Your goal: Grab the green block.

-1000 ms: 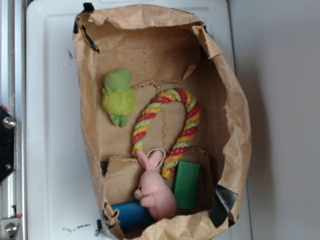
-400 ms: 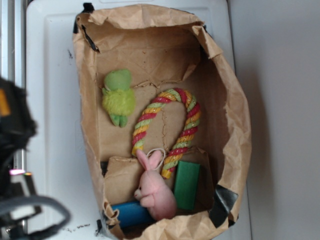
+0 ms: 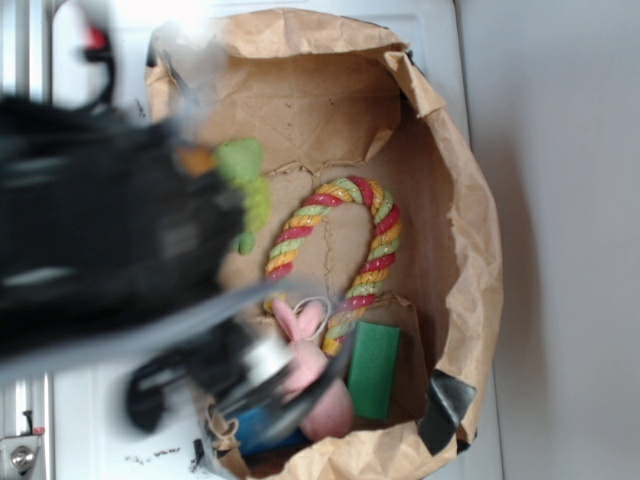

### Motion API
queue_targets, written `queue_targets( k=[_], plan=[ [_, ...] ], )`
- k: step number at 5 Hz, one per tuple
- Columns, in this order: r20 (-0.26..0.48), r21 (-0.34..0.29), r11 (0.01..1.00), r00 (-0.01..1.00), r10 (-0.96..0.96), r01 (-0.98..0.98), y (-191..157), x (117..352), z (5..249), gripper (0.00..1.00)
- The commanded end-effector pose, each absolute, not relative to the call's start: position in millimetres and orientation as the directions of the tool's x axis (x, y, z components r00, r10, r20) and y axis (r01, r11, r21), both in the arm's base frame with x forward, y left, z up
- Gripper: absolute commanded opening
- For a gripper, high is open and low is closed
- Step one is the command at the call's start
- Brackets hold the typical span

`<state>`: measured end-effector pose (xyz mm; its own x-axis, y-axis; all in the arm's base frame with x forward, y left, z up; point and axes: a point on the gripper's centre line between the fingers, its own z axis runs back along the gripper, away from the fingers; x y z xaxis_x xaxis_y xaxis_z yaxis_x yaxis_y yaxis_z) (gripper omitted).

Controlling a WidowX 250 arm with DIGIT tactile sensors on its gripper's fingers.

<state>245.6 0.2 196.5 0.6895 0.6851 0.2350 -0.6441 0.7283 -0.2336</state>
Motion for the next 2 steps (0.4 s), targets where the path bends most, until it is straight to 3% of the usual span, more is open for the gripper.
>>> queue_targets(
  k=[1, 2],
  plan=[
    [0.230, -0.258, 0.658, 0.616, 0.753, -0.708, 27, 276, 170, 1.00],
    [0.236, -0.203, 0.668, 0.626, 0.743, -0.716, 26, 288, 145, 1.00]
  ],
)
